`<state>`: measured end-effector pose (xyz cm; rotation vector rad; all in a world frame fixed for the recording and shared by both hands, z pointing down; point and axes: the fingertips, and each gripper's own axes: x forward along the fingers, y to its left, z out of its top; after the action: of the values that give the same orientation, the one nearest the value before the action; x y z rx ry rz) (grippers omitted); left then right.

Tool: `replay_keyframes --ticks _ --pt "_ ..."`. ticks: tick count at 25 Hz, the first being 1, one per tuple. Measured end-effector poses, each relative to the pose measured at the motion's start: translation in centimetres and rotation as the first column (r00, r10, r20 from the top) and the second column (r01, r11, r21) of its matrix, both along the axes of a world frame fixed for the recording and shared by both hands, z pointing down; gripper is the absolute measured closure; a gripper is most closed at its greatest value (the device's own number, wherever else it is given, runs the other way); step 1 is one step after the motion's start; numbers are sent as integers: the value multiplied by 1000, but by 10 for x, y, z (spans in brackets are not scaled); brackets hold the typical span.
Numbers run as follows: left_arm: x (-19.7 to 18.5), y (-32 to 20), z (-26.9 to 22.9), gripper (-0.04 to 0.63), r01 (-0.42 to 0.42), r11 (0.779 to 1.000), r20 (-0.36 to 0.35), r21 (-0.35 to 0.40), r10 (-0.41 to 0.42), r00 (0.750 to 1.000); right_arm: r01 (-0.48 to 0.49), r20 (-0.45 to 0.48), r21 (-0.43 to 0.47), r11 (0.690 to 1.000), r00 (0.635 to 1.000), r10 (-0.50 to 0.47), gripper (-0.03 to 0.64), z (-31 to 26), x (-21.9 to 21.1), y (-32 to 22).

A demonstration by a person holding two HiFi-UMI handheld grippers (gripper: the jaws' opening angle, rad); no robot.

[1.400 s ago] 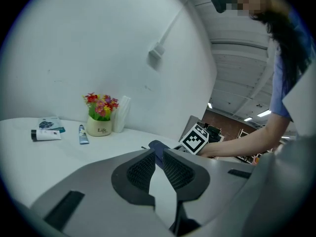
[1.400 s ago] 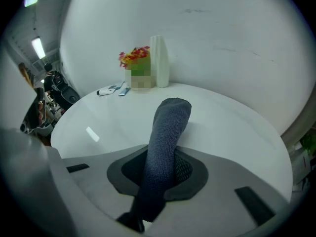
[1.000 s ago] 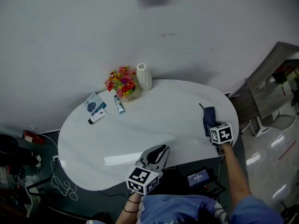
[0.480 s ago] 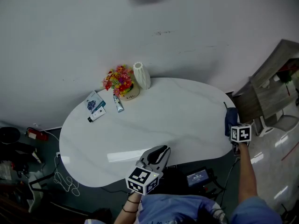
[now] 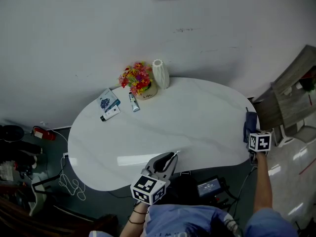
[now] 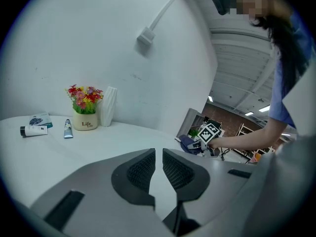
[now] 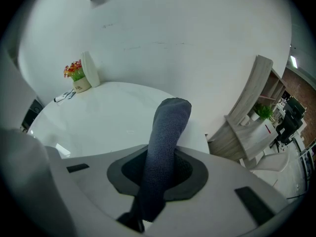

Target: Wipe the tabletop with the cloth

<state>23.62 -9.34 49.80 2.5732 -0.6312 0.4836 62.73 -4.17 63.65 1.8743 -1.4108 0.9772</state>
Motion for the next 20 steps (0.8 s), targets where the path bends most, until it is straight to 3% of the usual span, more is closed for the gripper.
replay_keyframes --ticks 5,10,15,20 --pt "-34 2 -4 555 41 999 -6 5 -41 999 72 14 51 996 997 -73 548 -22 -52 -17" --pt "-91 3 -6 554 97 995 -14 14 -97 995 173 42 98 980 983 -178 548 -38 -134 -39" --pt "-173 9 -7 554 160 987 -6 31 -160 987 296 79 142 945 948 -309 548 -57 -253 -62" --pt "-269 17 -5 554 238 970 7 49 -239 971 446 101 173 878 879 -466 548 -64 -391 -85"
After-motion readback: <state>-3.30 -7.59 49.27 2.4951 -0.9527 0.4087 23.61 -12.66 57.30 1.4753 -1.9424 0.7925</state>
